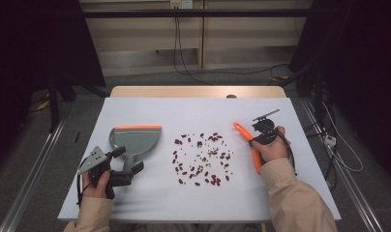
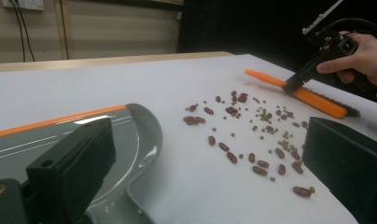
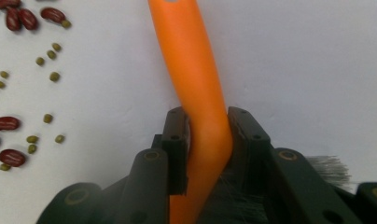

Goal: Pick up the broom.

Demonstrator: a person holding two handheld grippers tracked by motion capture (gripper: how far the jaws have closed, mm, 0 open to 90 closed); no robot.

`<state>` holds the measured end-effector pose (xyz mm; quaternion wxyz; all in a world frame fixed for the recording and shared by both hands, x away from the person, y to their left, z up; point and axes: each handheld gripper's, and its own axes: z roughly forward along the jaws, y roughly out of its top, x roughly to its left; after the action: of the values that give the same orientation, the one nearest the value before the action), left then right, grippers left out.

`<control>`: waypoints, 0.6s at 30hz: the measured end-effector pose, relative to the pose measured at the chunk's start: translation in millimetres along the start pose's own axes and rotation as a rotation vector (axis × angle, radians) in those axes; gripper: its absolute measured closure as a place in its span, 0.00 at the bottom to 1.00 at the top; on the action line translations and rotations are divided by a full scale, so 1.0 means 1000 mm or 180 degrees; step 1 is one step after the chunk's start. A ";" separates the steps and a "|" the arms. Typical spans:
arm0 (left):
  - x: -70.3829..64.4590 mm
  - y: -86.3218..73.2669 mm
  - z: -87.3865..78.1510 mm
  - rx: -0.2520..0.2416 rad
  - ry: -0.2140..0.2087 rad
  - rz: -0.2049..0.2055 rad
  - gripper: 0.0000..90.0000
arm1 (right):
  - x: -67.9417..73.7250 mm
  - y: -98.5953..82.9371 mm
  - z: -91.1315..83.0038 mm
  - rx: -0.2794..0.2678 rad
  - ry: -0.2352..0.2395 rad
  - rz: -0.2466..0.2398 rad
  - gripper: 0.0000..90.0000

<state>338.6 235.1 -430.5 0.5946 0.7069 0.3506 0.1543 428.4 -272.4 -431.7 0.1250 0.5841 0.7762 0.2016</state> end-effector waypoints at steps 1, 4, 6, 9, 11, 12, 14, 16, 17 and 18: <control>0.000 0.000 -0.001 -0.0002 0.0010 0.0004 0.03 | -0.001 0.000 -0.004 -0.0074 0.0047 0.0019 0.78; 0.000 0.000 -0.001 -0.0015 0.0017 0.0022 0.03 | -0.003 -0.002 -0.016 -0.0337 0.0140 0.0072 0.79; 0.000 0.000 -0.002 -0.0010 0.0018 0.0022 0.03 | -0.006 -0.005 -0.023 -0.0571 0.0235 0.0107 0.79; -0.001 0.001 -0.001 -0.0023 0.0012 0.0015 0.03 | -0.008 -0.009 -0.030 -0.0799 0.0315 0.0172 0.79; 0.000 0.001 0.000 -0.0028 0.0026 0.0008 0.03 | -0.011 -0.013 -0.036 -0.0987 0.0355 0.0204 0.79; 0.001 0.001 0.000 -0.0042 0.0034 -0.0011 0.03 | -0.012 -0.015 -0.039 -0.1078 0.0392 0.0223 0.79; 0.001 0.002 0.001 -0.0047 0.0037 -0.0008 0.03 | -0.014 -0.019 -0.046 -0.1333 0.0493 0.0287 0.79; -0.001 0.003 0.002 -0.0058 0.0025 0.0003 0.03 | -0.015 -0.021 -0.048 -0.1403 0.0502 0.0314 0.79; -0.002 0.004 0.002 -0.0049 0.0029 0.0014 0.03 | -0.015 -0.023 -0.051 -0.1526 0.0527 0.0308 0.79; -0.003 0.005 0.002 -0.0069 0.0021 0.0010 0.03 | -0.015 -0.023 -0.051 -0.1526 0.0527 0.0308 0.79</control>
<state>339.8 231.2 -425.8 0.6008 0.7004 0.3498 0.1614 391.0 -300.8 -397.5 0.1862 0.5558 0.6850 0.4327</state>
